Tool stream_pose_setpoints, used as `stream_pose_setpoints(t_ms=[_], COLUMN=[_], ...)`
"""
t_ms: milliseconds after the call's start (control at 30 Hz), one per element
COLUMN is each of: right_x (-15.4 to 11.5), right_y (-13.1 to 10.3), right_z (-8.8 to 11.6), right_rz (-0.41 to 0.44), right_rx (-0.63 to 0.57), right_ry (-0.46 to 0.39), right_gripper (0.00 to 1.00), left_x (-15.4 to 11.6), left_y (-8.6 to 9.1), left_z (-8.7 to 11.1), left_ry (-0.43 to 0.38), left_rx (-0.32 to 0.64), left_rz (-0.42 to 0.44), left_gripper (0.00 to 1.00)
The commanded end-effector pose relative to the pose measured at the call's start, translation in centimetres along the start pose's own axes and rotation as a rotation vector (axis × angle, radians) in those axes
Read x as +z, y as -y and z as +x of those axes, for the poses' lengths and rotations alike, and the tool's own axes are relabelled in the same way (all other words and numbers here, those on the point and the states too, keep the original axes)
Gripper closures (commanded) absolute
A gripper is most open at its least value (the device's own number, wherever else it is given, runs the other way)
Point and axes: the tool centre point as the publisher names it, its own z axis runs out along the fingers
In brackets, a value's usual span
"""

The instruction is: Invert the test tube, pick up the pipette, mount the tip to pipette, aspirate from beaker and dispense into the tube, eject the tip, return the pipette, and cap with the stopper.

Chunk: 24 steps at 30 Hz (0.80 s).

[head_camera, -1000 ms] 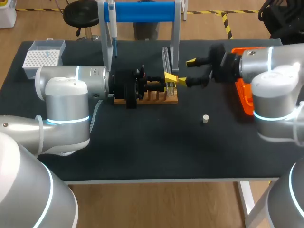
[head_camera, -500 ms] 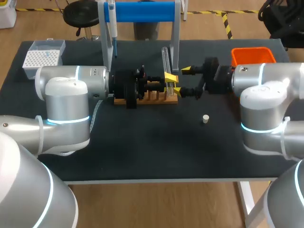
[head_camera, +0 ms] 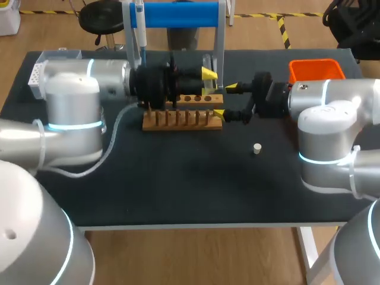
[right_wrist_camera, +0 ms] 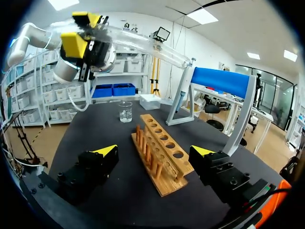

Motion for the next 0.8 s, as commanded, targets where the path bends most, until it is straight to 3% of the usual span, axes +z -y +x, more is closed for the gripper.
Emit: stream_pose_setpoints(t_ms=[33, 300, 367, 533, 800], right_x=[0.0, 0.0, 0.0, 0.0, 0.0], right_y=[0.0, 0.0, 0.0, 0.0, 0.0], right_z=[0.0, 0.0, 0.0, 0.0, 0.0], right_rz=[0.001, 0.001, 0.001, 0.001, 0.001], right_rx=[0.0, 0.0, 0.0, 0.0, 0.0], right_ry=[-0.001, -0.001, -0.001, -0.001, -0.001], right_gripper=[0.0, 0.0, 0.0, 0.0, 0.0], left_x=[-0.3, -0.3, -1.4, -2.4, -1.9], left_y=[0.1, 0.1, -0.4, -1.0, -2.6], left_z=[-0.7, -0.7, -0.9, -1.9, -2.1], left_ry=[-0.03, -0.03, -0.018, -0.021, 0.015], left_rx=[-0.387, -0.387, -0.505, -0.66, -0.863], left_rz=[0.024, 0.024, -0.033, -0.143, -0.196], left_gripper=[1.0, 1.0, 1.0, 1.0, 1.0])
